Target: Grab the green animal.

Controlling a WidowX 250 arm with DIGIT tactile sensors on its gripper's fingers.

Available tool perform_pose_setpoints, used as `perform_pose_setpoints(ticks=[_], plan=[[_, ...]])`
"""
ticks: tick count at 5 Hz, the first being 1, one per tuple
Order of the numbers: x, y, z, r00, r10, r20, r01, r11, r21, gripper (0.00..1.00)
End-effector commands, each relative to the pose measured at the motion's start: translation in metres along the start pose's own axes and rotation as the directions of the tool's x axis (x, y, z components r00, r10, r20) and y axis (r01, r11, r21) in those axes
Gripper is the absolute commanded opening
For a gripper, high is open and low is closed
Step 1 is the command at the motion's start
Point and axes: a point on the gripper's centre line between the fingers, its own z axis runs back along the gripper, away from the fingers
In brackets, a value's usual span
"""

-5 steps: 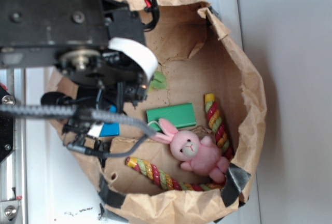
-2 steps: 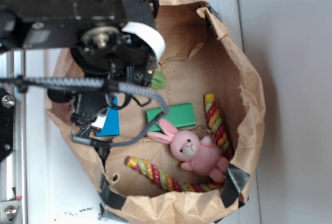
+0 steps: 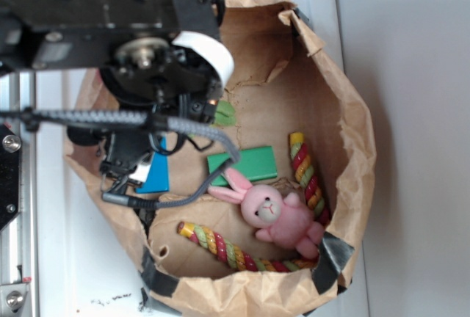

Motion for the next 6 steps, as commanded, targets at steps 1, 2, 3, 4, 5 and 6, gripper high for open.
perform_pose_setpoints(ticks=[1, 2, 3, 4, 5, 6], plan=[[0.018, 0.014, 0.005, 0.996, 0.041, 0.076, -0.042, 0.999, 0.022, 1.0], [0.027, 0.02, -0.007, 0.994, 0.054, 0.097, -0.058, 0.997, 0.047, 1.0], [0.035, 0.031, -0.02, 0.992, 0.084, 0.094, -0.09, 0.994, 0.062, 1.0], [0.035, 0.033, -0.028, 0.991, 0.082, 0.104, -0.091, 0.992, 0.082, 1.0], [0.036, 0.033, -0.039, 0.99, 0.099, 0.099, -0.109, 0.99, 0.095, 1.0], [0.033, 0.029, -0.047, 0.981, 0.159, 0.111, -0.167, 0.984, 0.069, 1.0]])
